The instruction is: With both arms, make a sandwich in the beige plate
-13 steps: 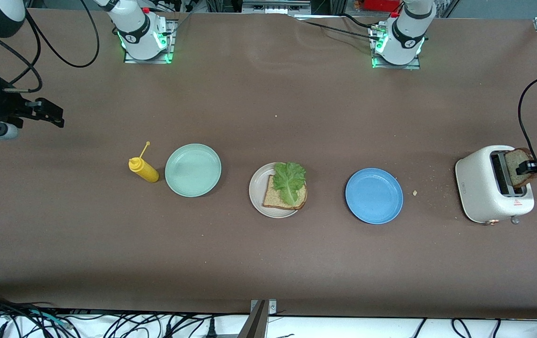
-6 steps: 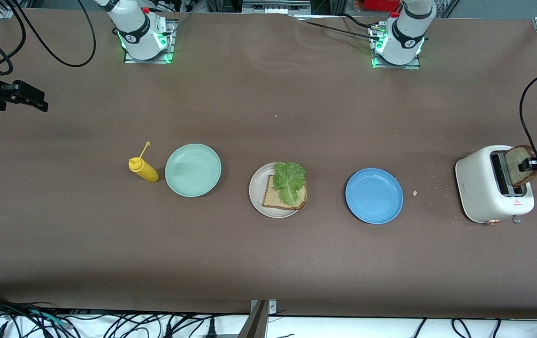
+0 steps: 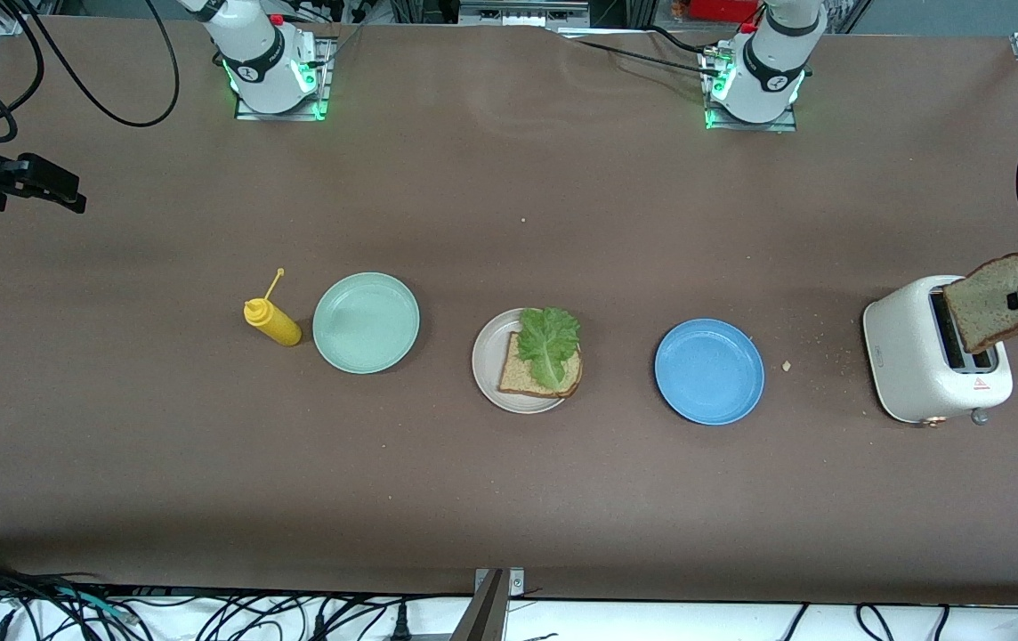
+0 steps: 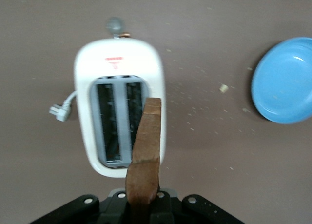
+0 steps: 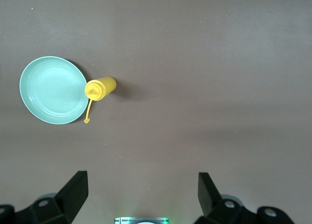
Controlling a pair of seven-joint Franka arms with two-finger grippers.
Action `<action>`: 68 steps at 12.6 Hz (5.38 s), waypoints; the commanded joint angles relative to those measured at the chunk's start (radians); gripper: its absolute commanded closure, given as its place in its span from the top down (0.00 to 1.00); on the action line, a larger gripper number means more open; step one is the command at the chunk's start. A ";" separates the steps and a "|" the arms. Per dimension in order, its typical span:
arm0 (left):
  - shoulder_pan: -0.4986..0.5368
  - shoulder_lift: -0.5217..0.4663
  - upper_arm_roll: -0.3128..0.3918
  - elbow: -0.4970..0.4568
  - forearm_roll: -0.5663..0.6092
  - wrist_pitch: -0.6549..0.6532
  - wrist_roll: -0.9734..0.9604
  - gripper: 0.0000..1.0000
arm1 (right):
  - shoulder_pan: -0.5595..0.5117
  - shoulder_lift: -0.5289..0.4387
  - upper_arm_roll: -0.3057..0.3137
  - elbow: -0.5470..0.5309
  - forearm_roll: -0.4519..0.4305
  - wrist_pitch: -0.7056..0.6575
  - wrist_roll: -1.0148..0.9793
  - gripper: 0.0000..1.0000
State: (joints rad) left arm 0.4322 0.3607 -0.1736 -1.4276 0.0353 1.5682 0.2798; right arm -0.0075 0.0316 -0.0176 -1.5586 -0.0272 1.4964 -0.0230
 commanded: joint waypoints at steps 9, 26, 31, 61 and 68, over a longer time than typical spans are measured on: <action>-0.229 0.134 -0.218 0.021 -0.384 -0.071 -0.175 0.00 | 0.006 0.021 -0.007 0.017 0.026 0.030 -0.003 1.00; -0.542 0.546 -0.216 0.038 -0.907 0.589 0.064 0.00 | 0.006 0.022 -0.005 0.015 0.016 0.056 0.000 1.00; -0.540 0.558 -0.210 0.038 -0.891 0.589 0.153 1.00 | 0.006 0.022 -0.005 0.015 0.016 0.059 0.000 1.00; -0.538 -0.201 0.118 -0.017 -0.078 -0.060 -0.255 1.00 | 0.006 0.030 -0.005 0.014 0.016 0.067 0.002 1.00; -0.448 -0.342 0.109 -0.166 -0.089 -0.024 -0.254 1.00 | 0.006 0.028 -0.005 0.015 0.016 0.067 0.002 1.00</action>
State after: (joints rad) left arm -0.0319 0.1059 -0.0601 -1.5198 -0.0347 1.5161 0.0401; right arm -0.0058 0.0576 -0.0182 -1.5576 -0.0185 1.5651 -0.0228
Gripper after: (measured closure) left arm 0.000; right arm 0.000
